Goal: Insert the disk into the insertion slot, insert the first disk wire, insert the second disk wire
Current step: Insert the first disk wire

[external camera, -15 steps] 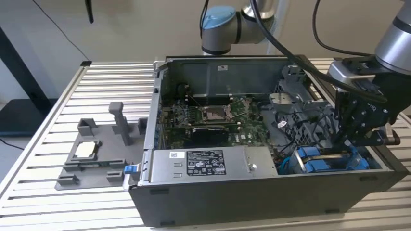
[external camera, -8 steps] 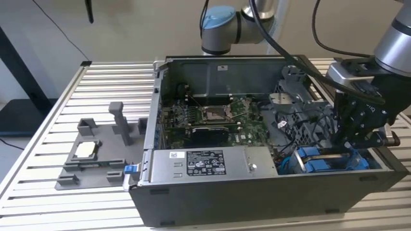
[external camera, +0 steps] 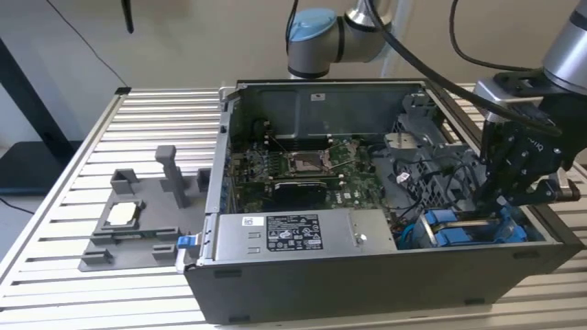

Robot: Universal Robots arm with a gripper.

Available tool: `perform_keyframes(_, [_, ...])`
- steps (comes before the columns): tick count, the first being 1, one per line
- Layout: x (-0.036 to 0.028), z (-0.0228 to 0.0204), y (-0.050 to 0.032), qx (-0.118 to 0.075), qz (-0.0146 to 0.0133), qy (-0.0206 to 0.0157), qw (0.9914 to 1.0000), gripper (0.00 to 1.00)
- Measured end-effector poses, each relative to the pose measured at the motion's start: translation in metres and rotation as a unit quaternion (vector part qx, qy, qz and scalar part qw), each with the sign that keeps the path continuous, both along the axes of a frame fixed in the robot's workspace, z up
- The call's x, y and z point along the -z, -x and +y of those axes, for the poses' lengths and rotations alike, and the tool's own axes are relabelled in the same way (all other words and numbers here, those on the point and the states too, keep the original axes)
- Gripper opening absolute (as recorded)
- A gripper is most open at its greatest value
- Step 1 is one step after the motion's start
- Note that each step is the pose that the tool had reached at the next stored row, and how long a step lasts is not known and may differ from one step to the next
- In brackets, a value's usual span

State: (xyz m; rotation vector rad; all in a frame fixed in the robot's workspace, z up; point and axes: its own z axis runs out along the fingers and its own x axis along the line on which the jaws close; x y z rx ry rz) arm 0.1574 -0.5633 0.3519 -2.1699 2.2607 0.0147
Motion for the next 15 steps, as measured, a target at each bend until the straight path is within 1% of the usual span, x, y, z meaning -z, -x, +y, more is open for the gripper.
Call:
perform_keyframes(6, [-0.0236,0.0000,0.0000,0.000,0.0000,0.0000,1.00000,0.27])
perform_keyframes(10, [-0.0349,0.0002,-0.0001,0.000,0.0000,0.0000,1.00000,0.27])
perform_keyframes(12, [-0.0381,0.0005,0.0000,0.000,-0.0001,0.0000,1.00000,0.27])
perform_keyframes(15, [-0.0383,0.0007,0.0000,0.000,-0.0004,-0.0001,1.00000,0.27])
